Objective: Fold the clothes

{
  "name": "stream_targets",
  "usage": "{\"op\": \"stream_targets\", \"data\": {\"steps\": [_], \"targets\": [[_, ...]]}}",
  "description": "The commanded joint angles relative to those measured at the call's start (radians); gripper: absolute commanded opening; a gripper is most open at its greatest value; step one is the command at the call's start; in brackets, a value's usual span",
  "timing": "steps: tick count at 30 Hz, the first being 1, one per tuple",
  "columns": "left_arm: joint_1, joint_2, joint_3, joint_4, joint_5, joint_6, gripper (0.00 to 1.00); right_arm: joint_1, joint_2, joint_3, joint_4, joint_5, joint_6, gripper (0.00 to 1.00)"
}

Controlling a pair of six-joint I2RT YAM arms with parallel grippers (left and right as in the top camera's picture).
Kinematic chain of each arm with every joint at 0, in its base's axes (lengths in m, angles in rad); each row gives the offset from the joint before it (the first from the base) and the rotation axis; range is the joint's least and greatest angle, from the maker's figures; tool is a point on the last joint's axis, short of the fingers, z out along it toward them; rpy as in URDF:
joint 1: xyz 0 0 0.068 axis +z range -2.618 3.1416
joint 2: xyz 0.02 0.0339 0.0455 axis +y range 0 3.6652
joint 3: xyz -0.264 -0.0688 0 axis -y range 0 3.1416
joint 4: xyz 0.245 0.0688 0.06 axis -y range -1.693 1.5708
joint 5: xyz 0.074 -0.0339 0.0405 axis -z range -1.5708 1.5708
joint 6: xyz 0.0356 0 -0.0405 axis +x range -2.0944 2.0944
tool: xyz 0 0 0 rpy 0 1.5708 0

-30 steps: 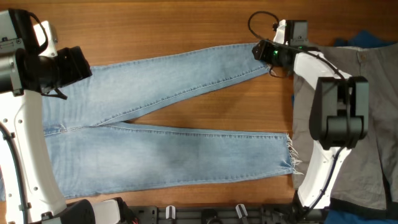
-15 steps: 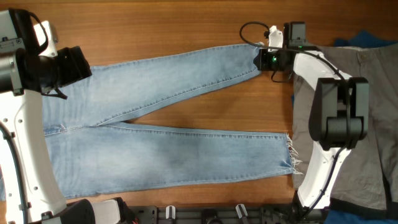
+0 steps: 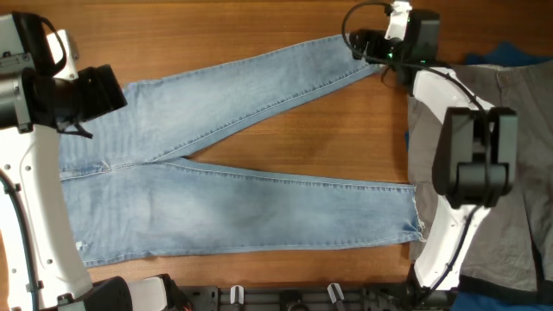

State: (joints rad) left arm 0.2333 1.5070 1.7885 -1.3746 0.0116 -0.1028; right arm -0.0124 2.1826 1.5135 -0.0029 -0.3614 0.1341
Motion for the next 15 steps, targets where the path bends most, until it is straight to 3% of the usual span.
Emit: {"op": "stream_targets", "data": {"steps": [1, 6, 9, 11, 15], "targets": [[0.097, 0.003, -0.002, -0.058, -0.126, -0.141, 0.85, -0.008, -0.267, 0.021, -0.180, -0.032, 0.000, 1.00], [0.396, 0.004, -0.003, -0.092, -0.103, -0.248, 0.80, -0.008, -0.589, 0.021, -0.654, -0.032, 0.000, 1.00], [0.556, 0.023, -0.014, -0.076, -0.041, -0.250, 0.72, -0.008, -0.675, 0.020, -0.947, -0.032, 0.059, 0.99], [0.619, 0.029, -0.130, -0.011, -0.041, -0.258, 0.65, -0.008, -0.673, 0.011, -1.092, -0.032, 0.060, 0.99], [0.719, 0.029, -0.432, 0.171, -0.050, -0.308, 0.61, -0.008, -0.671, -0.035, -1.161, -0.032, 0.060, 1.00]]}}
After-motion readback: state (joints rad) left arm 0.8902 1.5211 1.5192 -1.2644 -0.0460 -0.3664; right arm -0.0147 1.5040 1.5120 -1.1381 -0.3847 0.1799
